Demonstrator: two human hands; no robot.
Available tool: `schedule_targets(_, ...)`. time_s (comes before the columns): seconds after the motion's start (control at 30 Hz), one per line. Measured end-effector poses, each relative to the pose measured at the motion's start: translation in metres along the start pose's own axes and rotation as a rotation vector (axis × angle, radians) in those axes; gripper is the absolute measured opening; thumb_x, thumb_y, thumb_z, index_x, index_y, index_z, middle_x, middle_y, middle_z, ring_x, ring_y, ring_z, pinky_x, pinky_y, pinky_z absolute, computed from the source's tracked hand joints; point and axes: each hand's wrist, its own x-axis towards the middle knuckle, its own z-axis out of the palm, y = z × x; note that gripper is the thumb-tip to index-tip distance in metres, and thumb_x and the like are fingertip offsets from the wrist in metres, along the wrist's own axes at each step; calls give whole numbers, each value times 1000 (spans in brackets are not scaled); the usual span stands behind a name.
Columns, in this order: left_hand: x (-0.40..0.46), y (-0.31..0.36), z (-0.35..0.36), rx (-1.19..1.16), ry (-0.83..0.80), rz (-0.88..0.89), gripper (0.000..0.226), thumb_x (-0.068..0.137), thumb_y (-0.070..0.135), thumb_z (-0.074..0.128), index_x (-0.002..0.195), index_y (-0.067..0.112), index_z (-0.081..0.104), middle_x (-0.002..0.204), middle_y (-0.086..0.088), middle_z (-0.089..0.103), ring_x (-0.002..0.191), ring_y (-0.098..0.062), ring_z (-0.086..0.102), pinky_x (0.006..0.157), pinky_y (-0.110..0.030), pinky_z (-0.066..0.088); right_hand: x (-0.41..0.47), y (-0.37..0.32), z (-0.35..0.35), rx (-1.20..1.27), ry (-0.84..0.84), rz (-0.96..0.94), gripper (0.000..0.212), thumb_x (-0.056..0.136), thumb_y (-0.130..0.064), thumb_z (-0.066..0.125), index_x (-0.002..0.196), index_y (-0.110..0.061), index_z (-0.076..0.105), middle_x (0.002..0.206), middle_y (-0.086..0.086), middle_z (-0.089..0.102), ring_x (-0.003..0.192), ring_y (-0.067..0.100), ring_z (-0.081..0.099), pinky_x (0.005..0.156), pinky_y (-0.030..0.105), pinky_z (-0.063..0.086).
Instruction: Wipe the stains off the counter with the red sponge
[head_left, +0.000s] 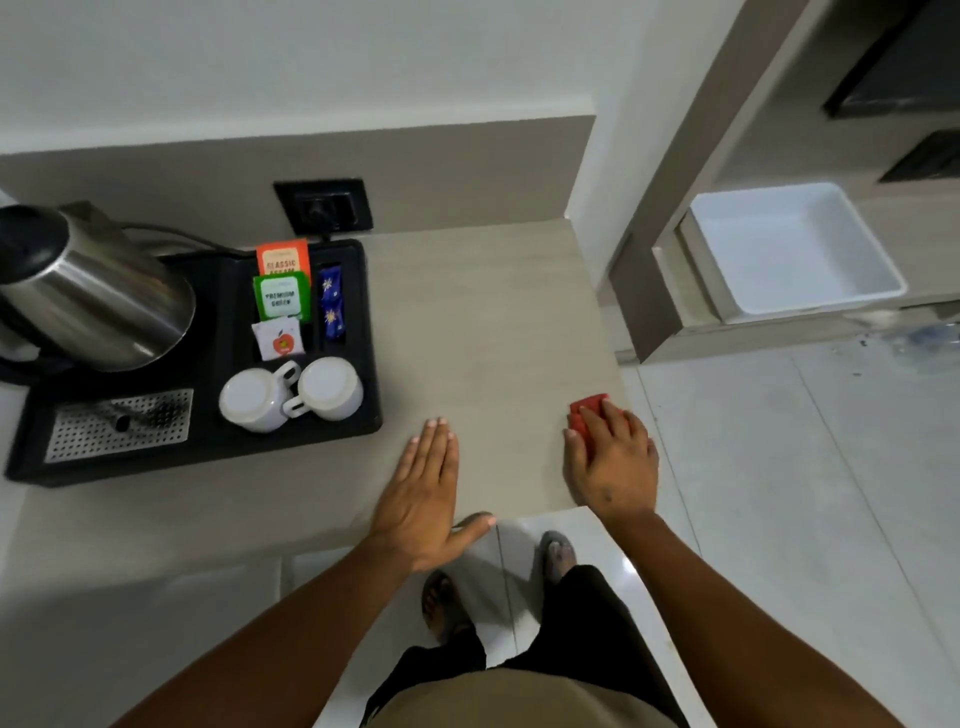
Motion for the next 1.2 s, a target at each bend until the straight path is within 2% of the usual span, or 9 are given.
schedule_targets(0.1,11,20,2,-4,-71,-38,115,88,85,13,159,-4,-8,169,-24,-14,156,-35,-20,129,-48,-7,1,-9,3,11,-72,-62,42,102,-46,39,138,-29,54,149,2,51,134,30,42,101,51,49)
schedule_targets(0.23,34,38,-2,16,-87,-36,112,88,84,5,158,-2,-13,168,-24,-18,156,-35,-23,128,-50,-6,5,-23,-1,113,-114,-159,40,105,-40,40,140,-27,54,147,0,54,132,28,43,99,47,51)
schedule_targets(0.37,145,81,-34,-16,-3,35,113,84,85,-2,158,1,-14,169,-21,-17,157,-34,-20,128,-50,-8,94,31,-60,162,145,-116,36,103,-33,51,136,-24,60,143,2,58,128,32,47,96,46,53)
schedule_targets(0.47,224,113,-56,-39,46,91,113,84,85,-2,160,2,-13,170,-18,-19,157,-31,-21,128,-46,-11,176,82,-101,133,212,-101,36,103,-33,50,137,-25,58,143,2,58,126,33,47,95,47,52)
schedule_targets(0.6,309,149,-69,-62,64,84,110,88,83,4,161,2,-8,171,-19,-16,157,-30,-20,129,-46,-8,270,139,-121,81,142,-46,37,104,-37,43,136,-25,56,143,3,57,126,34,45,93,49,52)
schedule_targets(0.73,371,170,-62,-108,74,34,102,98,74,25,161,0,-3,172,-20,-9,159,-30,-13,129,-44,-8,325,167,-105,1,-10,-26,37,104,-39,40,136,-25,54,144,5,55,127,35,44,95,48,49)
schedule_targets(0.93,403,180,-44,-116,60,3,97,100,69,34,161,3,-2,173,-17,-5,160,-31,-7,130,-45,0,339,178,-62,-67,-168,-54,40,103,-45,38,138,-28,47,143,4,55,128,32,48,100,49,48)
schedule_targets(1.1,394,170,-41,-95,67,31,96,101,66,39,162,1,2,173,-19,0,160,-30,-4,130,-45,0,337,164,-68,-81,-115,-102,55,99,-55,27,140,-25,49,154,7,46,145,34,35,121,56,18)
schedule_targets(1.2,373,156,-49,-73,128,41,92,103,64,34,162,1,3,172,-20,-1,160,-31,-6,129,-43,-5,318,131,-87,-35,-36,-220,58,96,-58,29,137,-26,56,152,8,50,140,32,44,115,50,34)
